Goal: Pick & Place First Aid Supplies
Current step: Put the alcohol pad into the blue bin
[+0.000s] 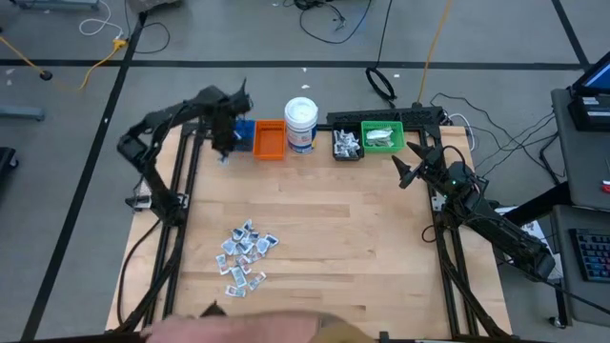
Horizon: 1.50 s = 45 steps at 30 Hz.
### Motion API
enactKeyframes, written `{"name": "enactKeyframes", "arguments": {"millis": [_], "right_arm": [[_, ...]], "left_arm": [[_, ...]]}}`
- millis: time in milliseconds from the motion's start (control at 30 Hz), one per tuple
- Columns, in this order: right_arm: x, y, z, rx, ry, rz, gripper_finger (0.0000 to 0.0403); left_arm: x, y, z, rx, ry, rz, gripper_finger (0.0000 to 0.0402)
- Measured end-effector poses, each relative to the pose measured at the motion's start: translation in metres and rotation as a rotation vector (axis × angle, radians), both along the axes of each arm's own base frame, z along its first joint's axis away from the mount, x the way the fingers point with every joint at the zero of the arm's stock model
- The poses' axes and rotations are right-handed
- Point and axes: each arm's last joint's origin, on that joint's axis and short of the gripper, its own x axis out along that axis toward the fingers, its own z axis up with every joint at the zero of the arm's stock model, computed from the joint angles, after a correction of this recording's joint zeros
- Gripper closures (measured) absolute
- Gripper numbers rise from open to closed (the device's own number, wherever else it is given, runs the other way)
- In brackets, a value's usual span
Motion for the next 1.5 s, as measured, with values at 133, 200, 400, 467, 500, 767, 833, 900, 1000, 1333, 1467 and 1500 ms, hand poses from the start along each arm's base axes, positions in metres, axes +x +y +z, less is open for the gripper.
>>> {"name": "enactKeyframes", "arguments": {"millis": [133,200,400,467,500,767,833,900,1000,1333,1467,1500], "right_arm": [[0.0,0.0,0.0,0.0,0.0,0.0,0.005],[0.0,0.0,0.0,0.0,0.0,0.0,0.005],[0.0,0.0,0.0,0.0,0.0,0.0,0.005],[0.0,0.0,0.0,0.0,0.0,0.0,0.005],[0.0,0.0,0.0,0.0,0.0,0.0,0.005],[0.0,0.0,0.0,0.0,0.0,0.0,0.005],[0.0,0.0,0.0,0.0,0.0,0.0,0.005],[0.0,0.0,0.0,0.0,0.0,0.0,0.005],[0.0,0.0,0.0,0.0,0.0,0.0,0.005],[0.0,0.0,0.0,0.0,0.0,0.0,0.005],[0.0,0.0,0.0,0.0,0.0,0.0,0.005],[0.0,0.0,0.0,0.0,0.0,0.0,0.005]], "left_arm": [[0.0,0.032,0.005,0.008,0.0,-0.008,0.0401],[-0.001,0.047,0.007,0.015,-0.01,-0.01,0.0401],[-0.001,0.085,0.008,0.032,0.005,-0.022,0.0401],[0.001,0.095,0.002,0.04,0.004,-0.03,0.0401],[0.003,0.1,-0.001,0.042,0.002,-0.033,0.0401],[0.014,0.119,-0.031,0.057,-0.011,-0.061,0.0401],[0.015,0.12,-0.032,0.07,-0.02,-0.073,0.04],[0.016,0.121,-0.032,0.085,-0.029,-0.081,0.0391],[0.015,0.122,-0.032,0.1,-0.009,-0.078,0.0359],[0.015,0.12,-0.027,0.104,-0.015,-0.12,0.0172],[0.02,0.109,-0.017,0.098,0.006,-0.062,0.0127],[0.022,0.106,-0.016,0.094,0.009,-0.059,0.0119]]}}
